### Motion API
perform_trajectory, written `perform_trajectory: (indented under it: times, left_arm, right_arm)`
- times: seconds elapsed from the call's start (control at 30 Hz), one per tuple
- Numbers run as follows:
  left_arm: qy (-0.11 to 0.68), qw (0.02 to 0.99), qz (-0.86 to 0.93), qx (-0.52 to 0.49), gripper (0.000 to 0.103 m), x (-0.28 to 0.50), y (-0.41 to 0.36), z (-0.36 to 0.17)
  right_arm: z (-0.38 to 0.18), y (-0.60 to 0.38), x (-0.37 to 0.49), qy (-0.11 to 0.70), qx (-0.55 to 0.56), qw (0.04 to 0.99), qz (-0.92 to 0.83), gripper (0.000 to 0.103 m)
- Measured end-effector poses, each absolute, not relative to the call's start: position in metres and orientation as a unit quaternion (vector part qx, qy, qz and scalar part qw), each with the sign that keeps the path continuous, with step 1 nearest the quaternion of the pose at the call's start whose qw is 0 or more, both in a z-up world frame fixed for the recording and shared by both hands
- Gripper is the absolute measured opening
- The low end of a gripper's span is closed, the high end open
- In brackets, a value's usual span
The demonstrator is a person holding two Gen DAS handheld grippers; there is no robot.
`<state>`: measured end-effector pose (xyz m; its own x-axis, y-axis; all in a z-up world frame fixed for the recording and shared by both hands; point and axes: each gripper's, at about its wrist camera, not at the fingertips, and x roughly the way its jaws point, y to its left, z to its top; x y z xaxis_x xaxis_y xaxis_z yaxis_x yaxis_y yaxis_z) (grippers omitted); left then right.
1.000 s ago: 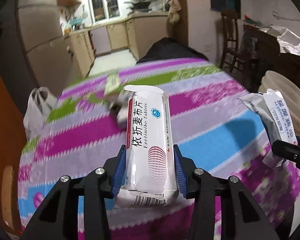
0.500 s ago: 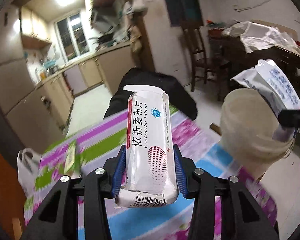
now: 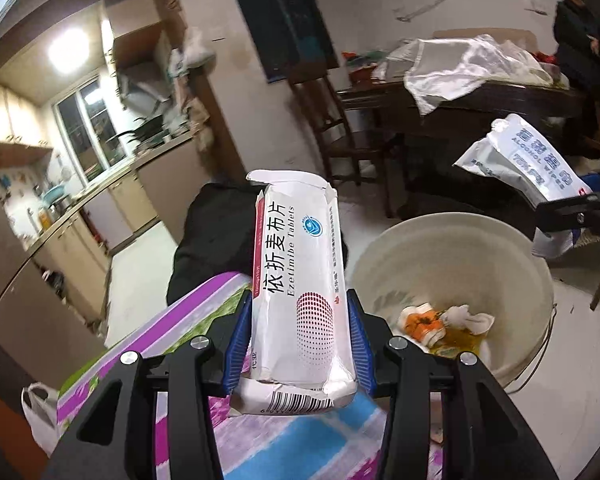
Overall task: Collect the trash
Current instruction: 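Lift and carry the wipes pack and white tablet box over the white bucket, then open both grippers to drop the wipes pack and tablet box into the bucket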
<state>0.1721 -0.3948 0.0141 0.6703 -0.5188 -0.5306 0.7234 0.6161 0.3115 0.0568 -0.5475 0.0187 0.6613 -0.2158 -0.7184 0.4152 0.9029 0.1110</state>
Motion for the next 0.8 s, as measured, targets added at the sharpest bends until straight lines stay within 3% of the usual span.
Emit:
perform_trajectory:
  times: [0.6, 0.8]
  left_arm:
    - [0.195, 0.821, -0.427, 0.326, 0.046, 0.182, -0.506, -0.002]
    - [0.262, 0.776, -0.466, 0.335, 0.046, 0.209, -0.529, -0.019]
  right_arm:
    - [0.005, -0.585, 0.072, 0.455, 0.150, 0.860, -0.175, 0.051]
    - [0.006, -0.594, 0.085, 0.476, 0.149, 0.849, -0.177, 0.051]
